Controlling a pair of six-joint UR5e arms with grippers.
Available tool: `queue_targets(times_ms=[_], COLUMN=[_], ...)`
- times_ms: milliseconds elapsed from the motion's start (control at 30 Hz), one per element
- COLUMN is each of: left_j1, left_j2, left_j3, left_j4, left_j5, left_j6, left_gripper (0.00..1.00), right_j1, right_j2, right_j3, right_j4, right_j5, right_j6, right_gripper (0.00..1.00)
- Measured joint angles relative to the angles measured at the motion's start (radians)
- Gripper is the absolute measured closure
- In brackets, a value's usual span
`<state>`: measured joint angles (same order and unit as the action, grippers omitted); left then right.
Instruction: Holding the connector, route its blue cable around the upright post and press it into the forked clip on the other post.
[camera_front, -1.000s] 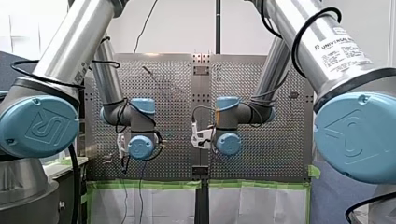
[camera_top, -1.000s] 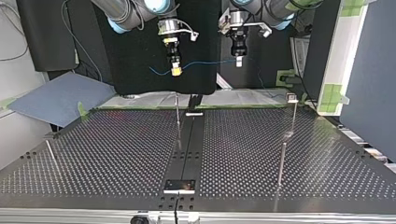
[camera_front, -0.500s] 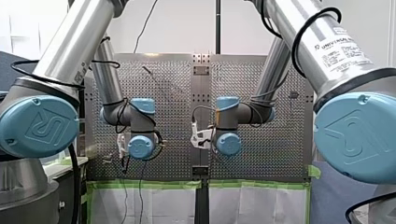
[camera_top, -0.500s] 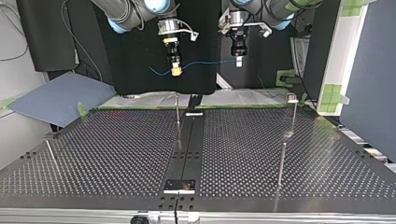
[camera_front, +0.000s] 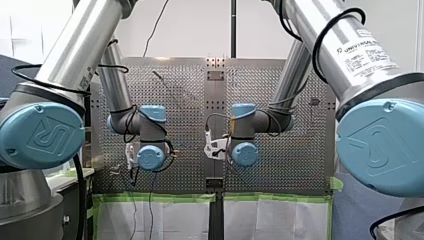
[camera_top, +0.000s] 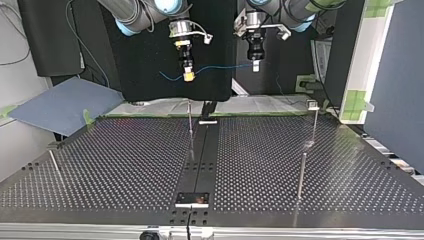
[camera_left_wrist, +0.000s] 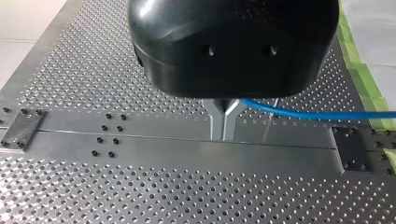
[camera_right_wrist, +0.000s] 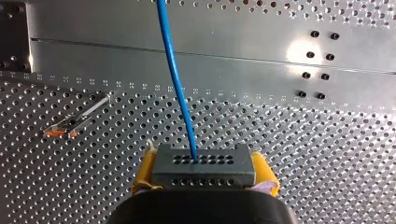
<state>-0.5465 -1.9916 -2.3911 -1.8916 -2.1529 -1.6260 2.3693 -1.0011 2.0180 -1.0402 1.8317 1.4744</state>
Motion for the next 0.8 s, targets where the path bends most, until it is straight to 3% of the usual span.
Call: queue_targets(times_ms=[400, 800], left_j1=[0.001, 0.002], left_j2=[0.001, 0.002], left_j3=[0.001, 0.002], left_j4=[0.000, 0.000], left_j5=[0.000, 0.000], left_j6=[-0.001, 0.000], left_gripper=[0.98, 0.98], right_j1=[0.000, -0.001], right_j2=[0.001, 0.033], right_j3=[0.000, -0.001], right_j4=[0.001, 0.048], right_j5=[0.000, 0.000], right_j6=[-0.001, -0.005], right_gripper=[1.00, 1.00])
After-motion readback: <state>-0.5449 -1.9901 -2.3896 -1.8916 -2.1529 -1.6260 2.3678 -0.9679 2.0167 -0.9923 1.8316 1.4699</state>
